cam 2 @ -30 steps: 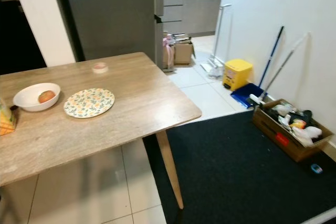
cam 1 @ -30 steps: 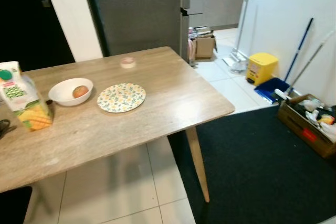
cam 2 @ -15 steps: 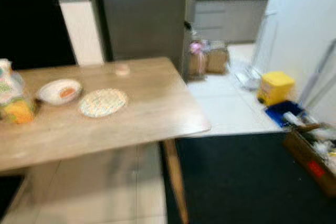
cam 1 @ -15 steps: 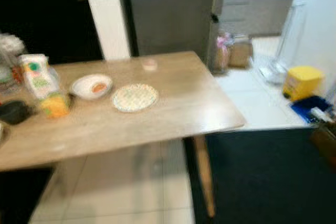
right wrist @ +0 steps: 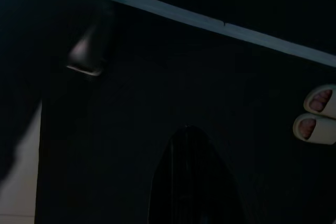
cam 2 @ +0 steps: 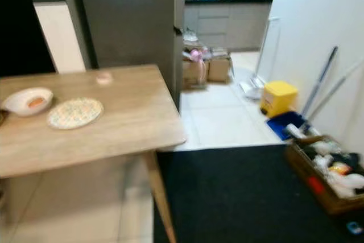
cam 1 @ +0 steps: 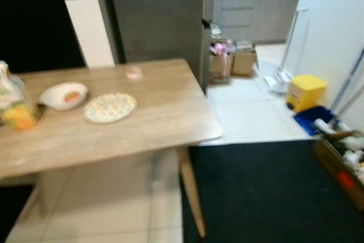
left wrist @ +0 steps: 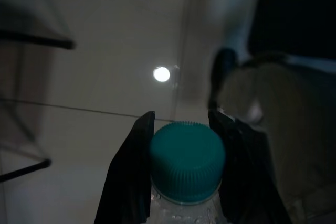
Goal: Restocking fridge
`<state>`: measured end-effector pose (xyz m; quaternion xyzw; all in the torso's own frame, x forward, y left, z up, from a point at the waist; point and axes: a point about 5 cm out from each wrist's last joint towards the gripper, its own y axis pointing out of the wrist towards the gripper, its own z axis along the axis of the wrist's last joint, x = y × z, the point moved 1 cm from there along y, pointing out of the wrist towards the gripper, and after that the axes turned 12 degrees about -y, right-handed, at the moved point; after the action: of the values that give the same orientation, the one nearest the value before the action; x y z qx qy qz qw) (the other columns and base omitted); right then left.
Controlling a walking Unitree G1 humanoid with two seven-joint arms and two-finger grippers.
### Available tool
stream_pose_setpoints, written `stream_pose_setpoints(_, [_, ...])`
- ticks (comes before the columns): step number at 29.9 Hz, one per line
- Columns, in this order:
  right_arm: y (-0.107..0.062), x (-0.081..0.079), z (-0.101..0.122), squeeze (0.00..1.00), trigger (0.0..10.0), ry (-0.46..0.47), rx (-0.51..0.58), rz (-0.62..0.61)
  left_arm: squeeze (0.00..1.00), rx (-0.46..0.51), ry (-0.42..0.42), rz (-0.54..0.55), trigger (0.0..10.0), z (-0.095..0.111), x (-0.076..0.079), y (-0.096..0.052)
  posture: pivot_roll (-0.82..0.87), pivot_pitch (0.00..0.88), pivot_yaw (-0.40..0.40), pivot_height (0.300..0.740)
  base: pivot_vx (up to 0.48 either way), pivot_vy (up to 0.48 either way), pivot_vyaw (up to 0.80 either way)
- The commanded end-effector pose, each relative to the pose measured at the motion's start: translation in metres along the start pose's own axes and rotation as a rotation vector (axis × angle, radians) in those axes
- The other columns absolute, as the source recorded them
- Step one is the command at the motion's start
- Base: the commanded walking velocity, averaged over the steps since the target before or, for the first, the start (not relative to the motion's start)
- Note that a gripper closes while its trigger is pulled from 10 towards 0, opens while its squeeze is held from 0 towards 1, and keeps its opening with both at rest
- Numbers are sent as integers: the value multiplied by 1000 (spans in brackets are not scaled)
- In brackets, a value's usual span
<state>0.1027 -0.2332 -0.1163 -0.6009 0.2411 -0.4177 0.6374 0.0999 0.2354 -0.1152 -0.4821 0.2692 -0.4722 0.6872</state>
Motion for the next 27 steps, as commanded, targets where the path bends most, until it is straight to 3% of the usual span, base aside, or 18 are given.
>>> stream_pose_setpoints(1, [-1, 4, 0, 0, 10000, -1, 1, -11, 0, -11, 7, 5, 10000, -3, -1, 0, -71, 0, 37, 740, 0, -480, 0])
stream_pose_setpoints(27, [0, 4, 3, 0, 10000, 5, 11, -9, 0, -18, 20, 10, 10000, -5, -1, -1, -66, 0, 38, 740, 0, -480, 0])
